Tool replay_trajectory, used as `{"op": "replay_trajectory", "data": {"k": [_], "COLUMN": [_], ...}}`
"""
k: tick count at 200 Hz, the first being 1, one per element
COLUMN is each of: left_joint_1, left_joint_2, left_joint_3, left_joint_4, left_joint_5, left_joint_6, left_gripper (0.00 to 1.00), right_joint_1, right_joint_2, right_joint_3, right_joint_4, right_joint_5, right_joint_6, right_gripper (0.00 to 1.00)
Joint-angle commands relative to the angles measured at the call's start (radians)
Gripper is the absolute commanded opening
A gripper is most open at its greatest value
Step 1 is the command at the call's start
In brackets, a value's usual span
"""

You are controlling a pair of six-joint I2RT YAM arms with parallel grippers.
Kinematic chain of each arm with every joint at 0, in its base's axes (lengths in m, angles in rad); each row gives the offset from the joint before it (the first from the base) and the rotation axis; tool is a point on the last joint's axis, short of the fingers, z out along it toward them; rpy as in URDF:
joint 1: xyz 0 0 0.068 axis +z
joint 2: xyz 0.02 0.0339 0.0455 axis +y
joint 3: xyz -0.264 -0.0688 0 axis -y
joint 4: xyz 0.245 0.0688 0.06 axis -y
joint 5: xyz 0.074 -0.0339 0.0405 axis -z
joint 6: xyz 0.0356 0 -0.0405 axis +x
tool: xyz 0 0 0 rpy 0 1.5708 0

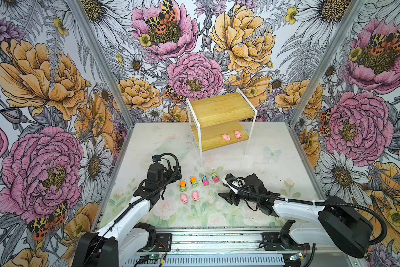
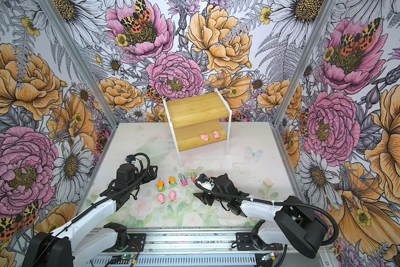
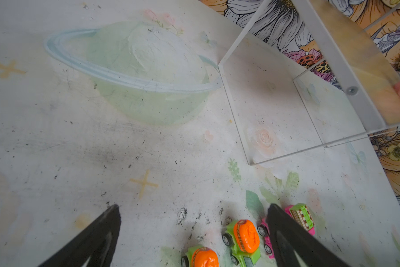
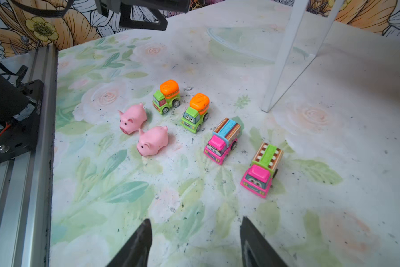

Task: Place and organize the plastic toys onto the shelf
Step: 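Move the right gripper back toward the remaining pigs and trucks, then lower the right gripper and close it on the nearest pink pig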

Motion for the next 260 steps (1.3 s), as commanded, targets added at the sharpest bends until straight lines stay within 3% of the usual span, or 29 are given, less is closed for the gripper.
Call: {"op": "replay_trajectory", "data": {"k": [1,51,85,142,260], "left_joint_1": [0.005,0.008,0.010,0.012,0.017], "left_joint_2": [0.015,0.020,-0.010,-0.061,-0.122], "left_joint_3": [-0.002,-0.018,-0.028,-0.024,-0.027], "left_joint_4": [-0.001,-0.023,-0.034,-0.092,-0.157], "left_joint_5": [0.021,0.005,0.006,-0.008,-0.035], "left_joint_6": [-0.018,-0.032,-0.052,-0.080,-0.083], "left_gripper": [0.99,0.99,0.99,0.99,0.99], "right_joint_1": [0.062,0.196,0.244,0.255,0.200], "right_joint_2": [0.025,0.217,0.350,0.508,0.619], "right_joint_3": [-0.001,0.081,0.180,0.306,0.420], "right_joint_4": [0.061,0.130,0.150,0.147,0.083], "right_joint_5": [0.044,0.149,0.161,0.145,0.012], "right_joint_6": [0.010,0.016,0.038,0.078,0.080], "right_gripper": [0.62,0.64,0.65,0.65,0.60]}}
